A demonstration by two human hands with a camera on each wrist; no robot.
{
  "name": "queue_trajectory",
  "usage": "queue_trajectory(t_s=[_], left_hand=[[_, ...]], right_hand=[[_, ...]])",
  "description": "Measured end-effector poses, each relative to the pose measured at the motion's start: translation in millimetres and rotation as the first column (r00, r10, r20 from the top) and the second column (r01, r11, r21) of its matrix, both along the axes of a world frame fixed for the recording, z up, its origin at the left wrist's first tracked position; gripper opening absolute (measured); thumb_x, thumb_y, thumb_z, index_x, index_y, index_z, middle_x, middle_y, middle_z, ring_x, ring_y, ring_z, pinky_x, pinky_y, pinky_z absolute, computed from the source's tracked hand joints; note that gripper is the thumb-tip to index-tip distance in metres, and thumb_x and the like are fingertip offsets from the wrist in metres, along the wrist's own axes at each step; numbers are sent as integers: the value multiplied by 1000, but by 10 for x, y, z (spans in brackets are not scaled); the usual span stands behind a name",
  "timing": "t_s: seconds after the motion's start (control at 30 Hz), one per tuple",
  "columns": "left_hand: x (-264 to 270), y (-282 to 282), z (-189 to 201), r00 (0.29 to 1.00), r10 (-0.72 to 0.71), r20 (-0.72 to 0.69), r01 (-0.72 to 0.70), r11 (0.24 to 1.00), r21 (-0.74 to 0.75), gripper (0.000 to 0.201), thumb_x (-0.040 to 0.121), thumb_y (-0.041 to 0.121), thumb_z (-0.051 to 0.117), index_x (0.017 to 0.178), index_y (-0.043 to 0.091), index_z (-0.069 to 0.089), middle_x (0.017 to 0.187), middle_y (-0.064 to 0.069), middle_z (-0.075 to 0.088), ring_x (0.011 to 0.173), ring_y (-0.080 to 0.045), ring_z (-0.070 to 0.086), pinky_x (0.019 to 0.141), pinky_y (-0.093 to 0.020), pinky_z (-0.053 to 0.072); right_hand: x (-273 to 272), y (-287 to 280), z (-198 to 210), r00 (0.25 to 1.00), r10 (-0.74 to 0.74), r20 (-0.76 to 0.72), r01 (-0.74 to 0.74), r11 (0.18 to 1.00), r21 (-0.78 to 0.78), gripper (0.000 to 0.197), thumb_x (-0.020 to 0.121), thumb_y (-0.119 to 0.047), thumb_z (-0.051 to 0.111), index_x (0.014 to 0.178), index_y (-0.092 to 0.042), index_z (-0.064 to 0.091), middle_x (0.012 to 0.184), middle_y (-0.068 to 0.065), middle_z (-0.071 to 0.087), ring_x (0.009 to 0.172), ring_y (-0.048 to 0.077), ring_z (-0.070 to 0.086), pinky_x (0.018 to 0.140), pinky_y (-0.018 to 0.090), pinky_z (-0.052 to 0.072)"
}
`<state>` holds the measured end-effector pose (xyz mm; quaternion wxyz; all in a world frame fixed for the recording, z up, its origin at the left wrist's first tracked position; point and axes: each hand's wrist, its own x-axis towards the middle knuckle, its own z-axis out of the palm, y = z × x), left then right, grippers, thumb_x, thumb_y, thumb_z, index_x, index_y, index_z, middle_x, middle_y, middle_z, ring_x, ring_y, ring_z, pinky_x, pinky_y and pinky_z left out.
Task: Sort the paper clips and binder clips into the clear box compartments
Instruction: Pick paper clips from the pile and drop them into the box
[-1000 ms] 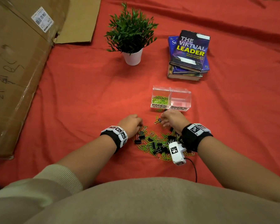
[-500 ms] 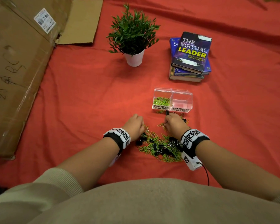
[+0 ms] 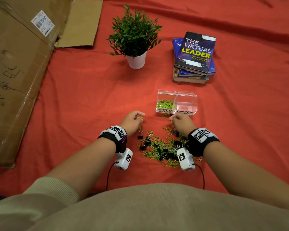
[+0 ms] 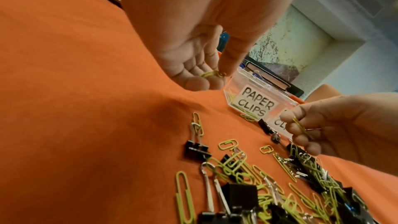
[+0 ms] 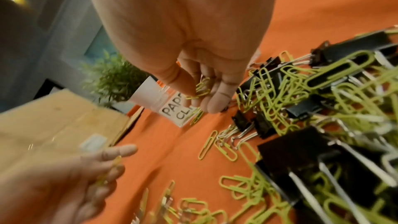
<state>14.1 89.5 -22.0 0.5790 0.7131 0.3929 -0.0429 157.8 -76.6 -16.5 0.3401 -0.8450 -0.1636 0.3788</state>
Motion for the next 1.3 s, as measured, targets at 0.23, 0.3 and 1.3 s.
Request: queue_trajectory(t_s=[0.23,0.3,1.3], left_hand=[[-40,-14,-70,982,16,-190,10,991,134,31,95,12,36,68,14,52,68,-7,54,61,-24,51,60,-28,39],[-33,-81,-46,959,-34,-282,108,962,251,27,92,20,46,65,14,47,65,-10,54,65,-27,50,62,-28,35],[120,-490,-216,796,-436,-419,594,695,405,15,87,7,49,98,9,58,113,-13,54,109,-30,50,95,-37,41]], right_hand=[[-153,129,-21,810,526,261,-450,841,-300,24,89,-3,45,104,-2,63,113,12,58,103,26,56,92,34,48],[-252,93,-55,750,598,284,-522,798,-300,23,88,-6,49,107,-3,61,113,10,55,107,25,53,97,32,45],[105,72,546,921,380,-89,-385,922,-46,6,86,-15,65,92,-12,64,90,5,70,72,16,62,71,31,54]])
